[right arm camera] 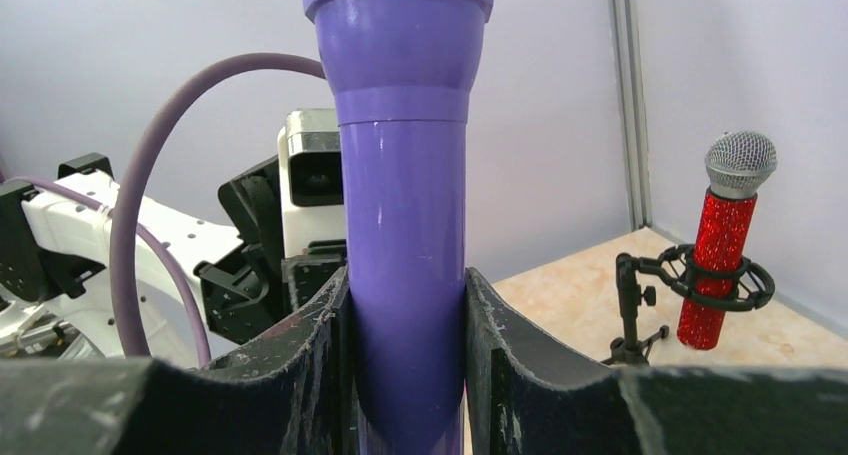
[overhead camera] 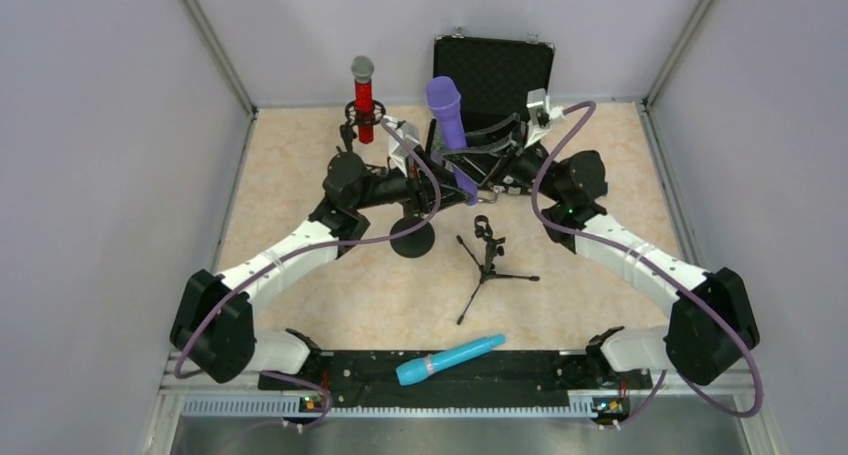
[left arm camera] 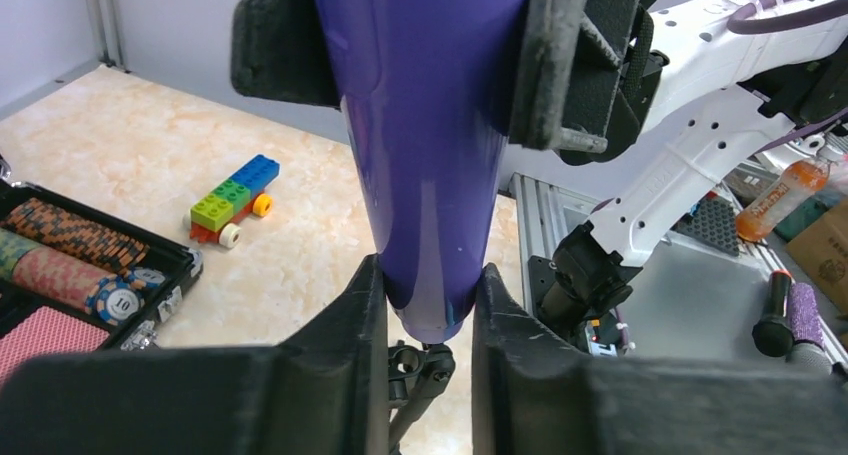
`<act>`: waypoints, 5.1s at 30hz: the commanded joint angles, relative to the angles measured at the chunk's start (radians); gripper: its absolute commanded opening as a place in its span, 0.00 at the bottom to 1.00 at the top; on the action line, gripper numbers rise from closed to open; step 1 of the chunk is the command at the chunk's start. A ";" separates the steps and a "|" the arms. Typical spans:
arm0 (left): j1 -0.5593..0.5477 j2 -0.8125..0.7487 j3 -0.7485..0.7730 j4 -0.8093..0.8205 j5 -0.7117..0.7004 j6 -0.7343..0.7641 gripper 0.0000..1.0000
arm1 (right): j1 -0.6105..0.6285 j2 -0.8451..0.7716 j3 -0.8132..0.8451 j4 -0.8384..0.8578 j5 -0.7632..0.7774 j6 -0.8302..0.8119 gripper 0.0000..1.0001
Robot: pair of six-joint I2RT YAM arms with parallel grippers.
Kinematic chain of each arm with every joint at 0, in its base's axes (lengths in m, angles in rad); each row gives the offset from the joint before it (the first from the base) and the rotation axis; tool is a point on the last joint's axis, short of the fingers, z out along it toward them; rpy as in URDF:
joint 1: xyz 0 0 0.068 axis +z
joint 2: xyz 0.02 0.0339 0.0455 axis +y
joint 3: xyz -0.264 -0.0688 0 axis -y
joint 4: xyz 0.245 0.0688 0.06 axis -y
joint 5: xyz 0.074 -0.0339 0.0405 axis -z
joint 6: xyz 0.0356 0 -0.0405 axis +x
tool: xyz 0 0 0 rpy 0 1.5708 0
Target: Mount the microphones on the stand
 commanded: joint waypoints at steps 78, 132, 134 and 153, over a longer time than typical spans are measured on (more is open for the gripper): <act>-0.018 -0.248 -0.040 -0.372 -0.219 0.283 0.73 | 0.007 -0.042 0.043 -0.067 -0.119 0.030 0.00; 0.400 -0.180 0.015 -0.362 -0.034 0.446 0.97 | -0.076 0.111 0.209 -0.486 0.113 -0.352 0.00; 0.400 -0.147 0.031 -0.335 0.053 0.441 0.96 | -0.076 0.115 0.209 -0.479 0.133 -0.382 0.00; 0.368 -0.013 0.027 -0.418 0.252 0.634 0.92 | -0.070 0.196 0.198 -0.258 0.130 -0.398 0.00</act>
